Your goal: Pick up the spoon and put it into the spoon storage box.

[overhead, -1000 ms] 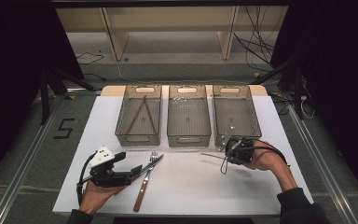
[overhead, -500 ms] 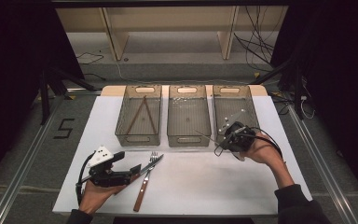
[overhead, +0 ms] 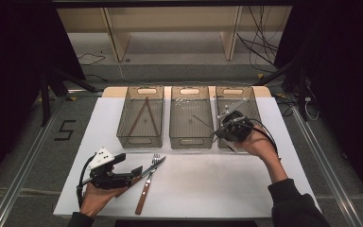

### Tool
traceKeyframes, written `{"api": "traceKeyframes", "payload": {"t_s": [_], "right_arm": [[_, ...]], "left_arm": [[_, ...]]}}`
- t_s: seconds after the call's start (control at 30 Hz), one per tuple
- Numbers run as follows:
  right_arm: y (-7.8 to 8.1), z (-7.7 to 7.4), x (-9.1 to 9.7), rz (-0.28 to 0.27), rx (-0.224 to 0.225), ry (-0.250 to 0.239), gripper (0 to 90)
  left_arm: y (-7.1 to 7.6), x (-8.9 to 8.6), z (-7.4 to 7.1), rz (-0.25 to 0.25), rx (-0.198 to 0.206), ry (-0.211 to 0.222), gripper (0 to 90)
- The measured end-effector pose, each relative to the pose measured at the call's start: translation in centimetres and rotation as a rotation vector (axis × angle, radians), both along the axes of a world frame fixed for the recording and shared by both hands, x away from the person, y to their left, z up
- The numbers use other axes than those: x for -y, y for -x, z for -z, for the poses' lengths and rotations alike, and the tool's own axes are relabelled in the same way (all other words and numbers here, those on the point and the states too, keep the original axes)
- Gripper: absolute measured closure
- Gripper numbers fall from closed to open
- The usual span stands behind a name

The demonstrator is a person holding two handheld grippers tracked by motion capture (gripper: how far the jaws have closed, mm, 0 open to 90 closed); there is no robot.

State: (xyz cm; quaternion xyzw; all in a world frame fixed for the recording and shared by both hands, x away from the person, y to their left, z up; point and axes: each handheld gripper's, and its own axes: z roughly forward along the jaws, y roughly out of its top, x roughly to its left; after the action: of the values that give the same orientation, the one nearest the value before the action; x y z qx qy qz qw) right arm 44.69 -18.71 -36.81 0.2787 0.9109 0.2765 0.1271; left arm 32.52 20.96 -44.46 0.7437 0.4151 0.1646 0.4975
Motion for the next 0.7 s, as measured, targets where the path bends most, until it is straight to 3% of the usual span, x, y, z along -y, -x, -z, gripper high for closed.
{"api": "traceKeyframes", "payload": {"t_s": [0.7], "right_arm": [[-2.7,-0.8,-2.5,0.086,0.023,-0.065,90.0]], "left_arm": [[0.1,-0.3,0.0,0.001,0.018,0.005,15.6]]}}
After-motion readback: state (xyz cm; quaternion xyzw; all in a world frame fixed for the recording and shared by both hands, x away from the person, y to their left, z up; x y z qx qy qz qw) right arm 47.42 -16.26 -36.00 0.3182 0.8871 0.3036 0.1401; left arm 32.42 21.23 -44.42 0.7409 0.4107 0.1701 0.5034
